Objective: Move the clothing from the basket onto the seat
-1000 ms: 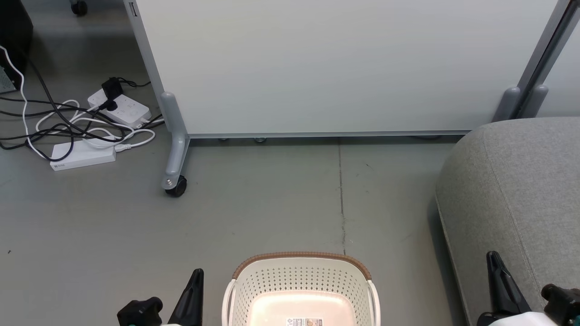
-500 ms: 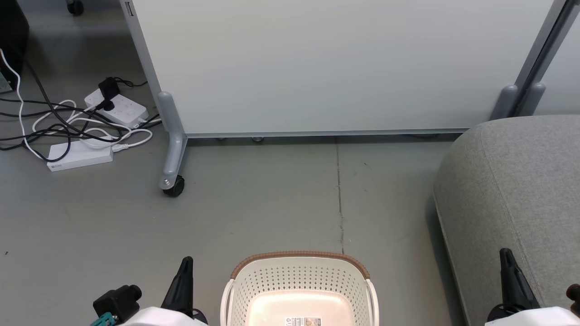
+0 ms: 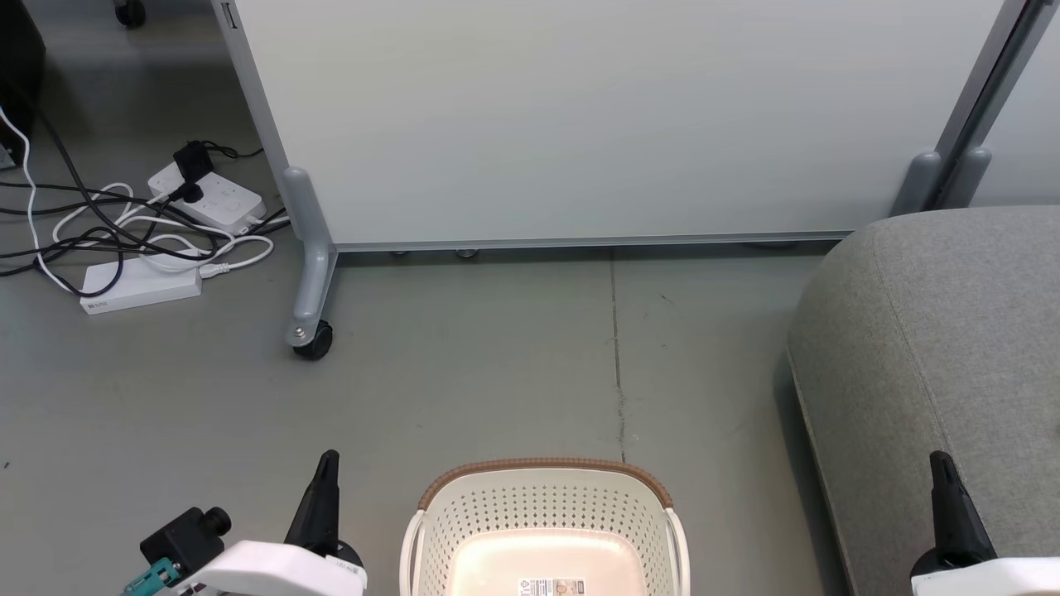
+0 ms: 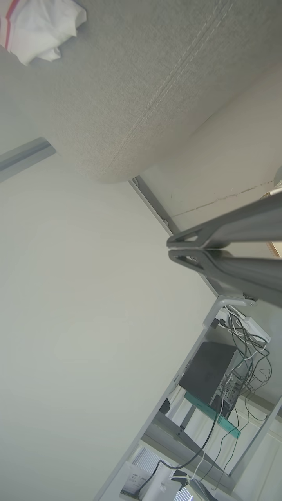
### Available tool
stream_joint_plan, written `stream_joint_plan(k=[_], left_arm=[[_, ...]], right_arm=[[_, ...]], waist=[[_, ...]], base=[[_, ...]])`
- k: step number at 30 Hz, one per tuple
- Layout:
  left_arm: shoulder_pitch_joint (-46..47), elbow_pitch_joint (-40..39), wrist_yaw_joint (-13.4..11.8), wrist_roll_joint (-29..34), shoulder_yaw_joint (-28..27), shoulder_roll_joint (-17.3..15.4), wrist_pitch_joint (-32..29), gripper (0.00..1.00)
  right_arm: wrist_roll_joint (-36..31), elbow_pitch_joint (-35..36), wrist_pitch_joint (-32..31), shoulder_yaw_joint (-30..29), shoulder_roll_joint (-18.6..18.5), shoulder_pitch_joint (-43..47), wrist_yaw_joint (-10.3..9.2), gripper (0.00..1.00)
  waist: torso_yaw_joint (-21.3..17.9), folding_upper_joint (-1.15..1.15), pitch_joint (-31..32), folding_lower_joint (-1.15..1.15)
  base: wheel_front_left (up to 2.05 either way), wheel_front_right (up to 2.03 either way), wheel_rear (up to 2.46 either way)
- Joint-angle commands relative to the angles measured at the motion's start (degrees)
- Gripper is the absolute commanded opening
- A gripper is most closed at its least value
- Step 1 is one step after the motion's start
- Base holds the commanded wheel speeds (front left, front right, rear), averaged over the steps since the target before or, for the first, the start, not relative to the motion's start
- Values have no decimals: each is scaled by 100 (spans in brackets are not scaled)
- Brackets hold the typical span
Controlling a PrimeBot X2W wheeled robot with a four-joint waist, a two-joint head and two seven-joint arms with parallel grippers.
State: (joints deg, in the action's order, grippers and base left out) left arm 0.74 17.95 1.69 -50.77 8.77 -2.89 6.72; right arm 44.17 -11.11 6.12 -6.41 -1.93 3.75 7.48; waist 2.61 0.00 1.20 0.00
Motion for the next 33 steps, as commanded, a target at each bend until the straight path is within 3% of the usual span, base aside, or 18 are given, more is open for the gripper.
stream_joint_plan(k=[1, 33], left_arm=[[216, -95, 60, -201, -59, -33, -43, 0], [529, -178, 281, -2134, -413, -58, -599, 0]], right_arm=[[228, 118, -53, -28, -56, -131, 1, 0], [2478, 318, -576, -227, -131, -155, 5, 0]], waist=[[-4, 0, -2, 0], [-101, 0, -43, 0]], base=[[0, 0, 0], [0, 0, 0]])
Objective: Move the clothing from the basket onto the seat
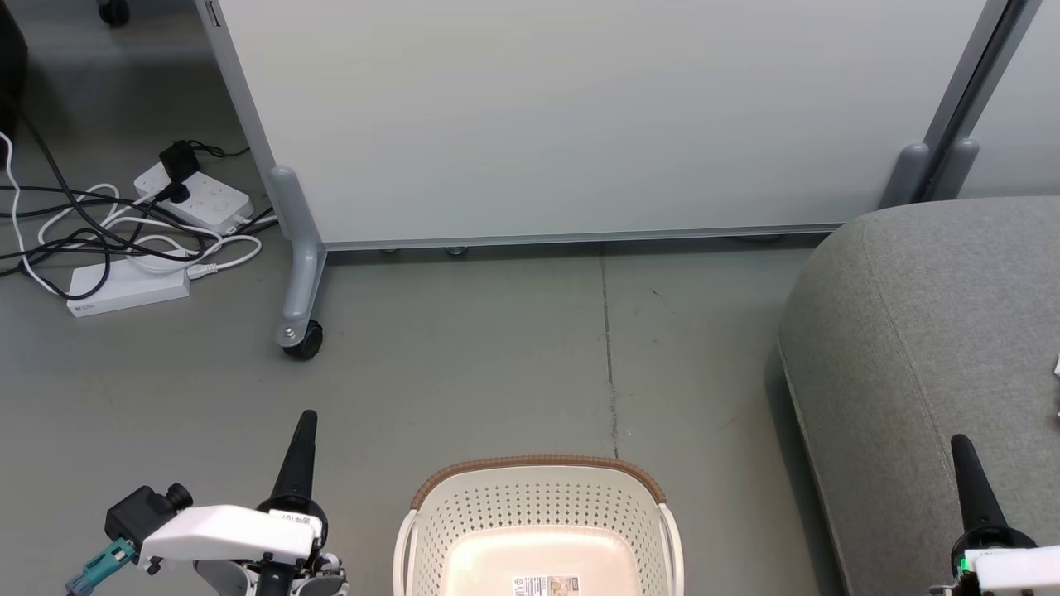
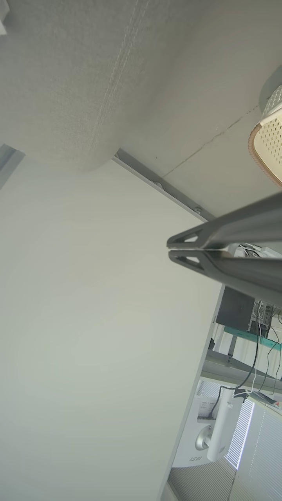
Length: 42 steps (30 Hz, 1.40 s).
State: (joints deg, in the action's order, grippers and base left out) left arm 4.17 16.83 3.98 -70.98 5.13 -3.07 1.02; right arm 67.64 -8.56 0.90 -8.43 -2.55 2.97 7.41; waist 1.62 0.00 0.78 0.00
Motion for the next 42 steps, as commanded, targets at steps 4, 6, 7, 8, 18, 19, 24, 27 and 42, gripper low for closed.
stream_joint_plan(k=[4, 6, 7, 8, 18, 19, 24, 27, 42], left_arm=[[209, -76, 73, -315, -83, -43, -87, 0], [214, -77, 83, -402, -102, -44, -110, 0], [225, -78, 84, -452, -112, -44, -127, 0], [236, -82, 91, -499, -121, -45, -143, 0], [300, -101, 142, -904, -196, -49, -257, 0], [304, -103, 141, -950, -204, -48, -268, 0], [337, -109, 162, -1151, -243, -50, -332, 0], [362, -115, 179, -1276, -266, -51, -370, 0], [442, -137, 238, -1837, -377, -56, -537, 0]], right_arm=[[367, 86, -99, -42, -79, -80, 11, 0], [477, 98, -126, -51, -83, -81, 12, 0], [532, 104, -142, -55, -84, -82, 12, 0], [589, 110, -155, -59, -86, -83, 12, 0], [1070, 155, -251, -95, -107, -89, 12, 0], [1121, 159, -265, -98, -110, -90, 12, 0], [1372, 182, -312, -113, -123, -93, 12, 0], [1513, 192, -343, -121, -130, -95, 13, 0], [2199, 247, -460, -146, -177, -97, 13, 0]], waist=[[-14, 0, -6, 0], [-20, 0, -9, 0], [-23, 0, -10, 0], [-26, 0, -11, 0], [-52, 0, -23, 0], [-55, 0, -24, 0], [-70, 0, -30, 0], [-78, 0, -34, 0], [-122, 0, -53, 0]], base=[[0, 0, 0], [0, 0, 0], [0, 0, 0], [0, 0, 0], [0, 0, 0], [0, 0, 0], [0, 0, 0], [0, 0, 0], [0, 0, 0]])
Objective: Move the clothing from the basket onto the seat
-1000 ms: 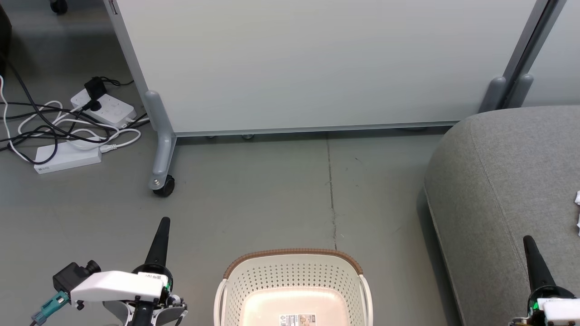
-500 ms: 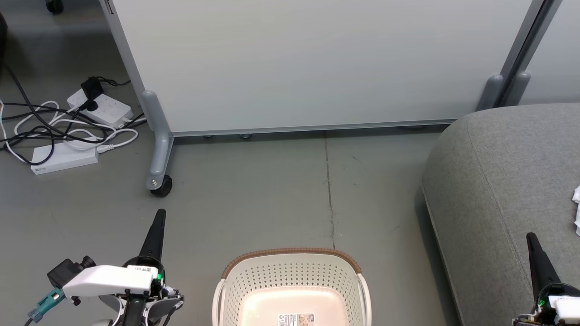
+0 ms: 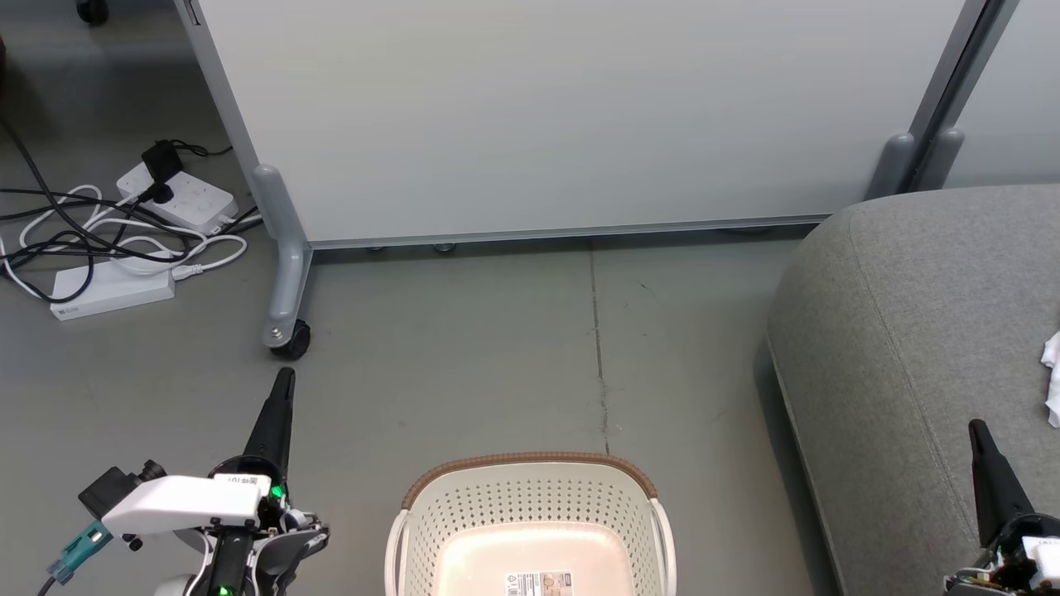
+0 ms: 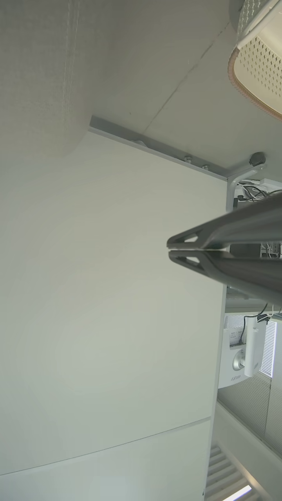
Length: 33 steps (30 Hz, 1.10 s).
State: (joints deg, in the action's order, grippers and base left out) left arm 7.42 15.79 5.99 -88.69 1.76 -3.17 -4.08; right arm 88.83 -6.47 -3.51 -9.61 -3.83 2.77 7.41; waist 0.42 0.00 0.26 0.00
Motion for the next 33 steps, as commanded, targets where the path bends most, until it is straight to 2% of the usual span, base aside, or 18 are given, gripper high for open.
stream_joint_plan(k=[1, 14, 33], left_arm=[[123, -35, 43, -103, -47, -45, -44, 0], [171, -50, 89, -542, -132, -47, -167, 0], [171, -50, 85, -511, -137, -38, -171, 0]], right_arm=[[122, 42, -32, -30, -53, -77, 14, 0], [671, 94, -132, -38, -96, -71, 14, 0], [685, 94, -63, 11, -135, -56, 14, 0]], waist=[[-4, 0, -2, 0], [-42, 0, -18, 0], [-42, 0, -18, 0]], base=[[0, 0, 0], [0, 0, 0], [0, 0, 0]])
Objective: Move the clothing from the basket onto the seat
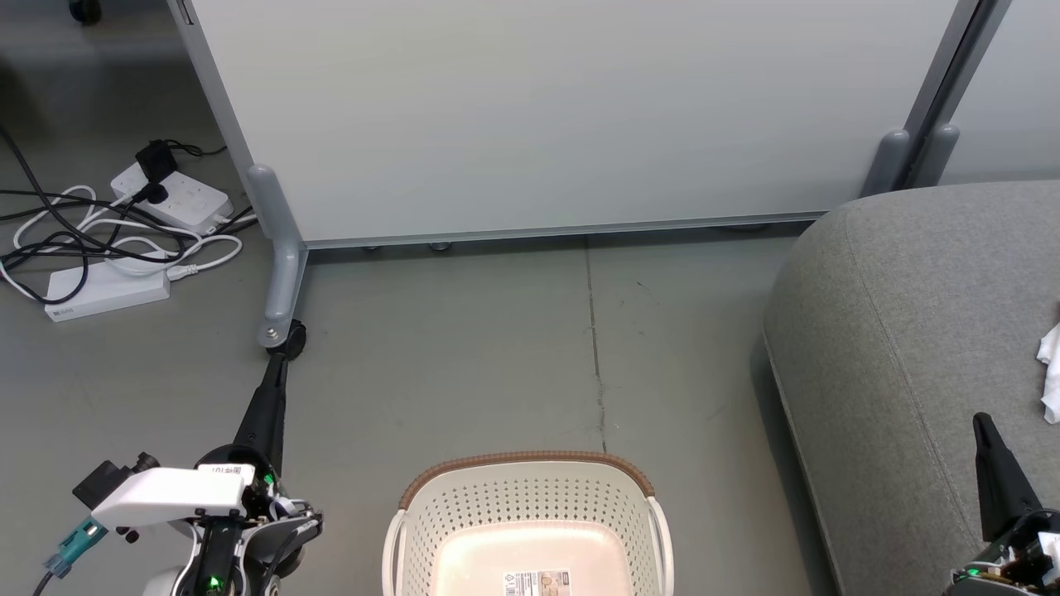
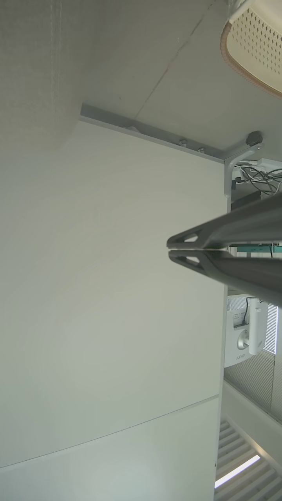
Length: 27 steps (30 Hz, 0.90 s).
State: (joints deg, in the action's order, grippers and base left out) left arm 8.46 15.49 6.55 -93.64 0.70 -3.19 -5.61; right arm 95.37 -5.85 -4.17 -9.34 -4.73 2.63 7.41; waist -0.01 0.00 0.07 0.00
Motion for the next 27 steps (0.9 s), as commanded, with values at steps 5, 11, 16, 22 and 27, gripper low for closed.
stream_joint_plan(k=[5, 11, 16, 22, 27], left_arm=[[66, -20, 29, -12, -33, -34, -21, 0], [66, -20, 28, -8, -36, -32, -24, 0], [66, -20, 28, -5, -38, -29, -14, 0], [66, -20, 28, -1, -41, -27, -17, 0], [66, -21, 28, 1, -43, -26, -20, 0]], right_arm=[[43, 34, 19, -3, -58, -37, 14, 0], [62, 37, 46, 19, -69, -32, 14, 0], [66, 39, 64, 36, -80, -27, 14, 0], [82, 40, 65, 56, -98, -23, 14, 0], [91, 43, 87, 75, -112, -18, 14, 0]], waist=[[0, 0, 0, 0], [0, 0, 0, 0], [0, 0, 0, 0], [0, 0, 0, 0], [0, 0, 0, 0]], base=[[0, 0, 0], [0, 0, 0], [0, 0, 0], [0, 0, 0], [0, 0, 0]])
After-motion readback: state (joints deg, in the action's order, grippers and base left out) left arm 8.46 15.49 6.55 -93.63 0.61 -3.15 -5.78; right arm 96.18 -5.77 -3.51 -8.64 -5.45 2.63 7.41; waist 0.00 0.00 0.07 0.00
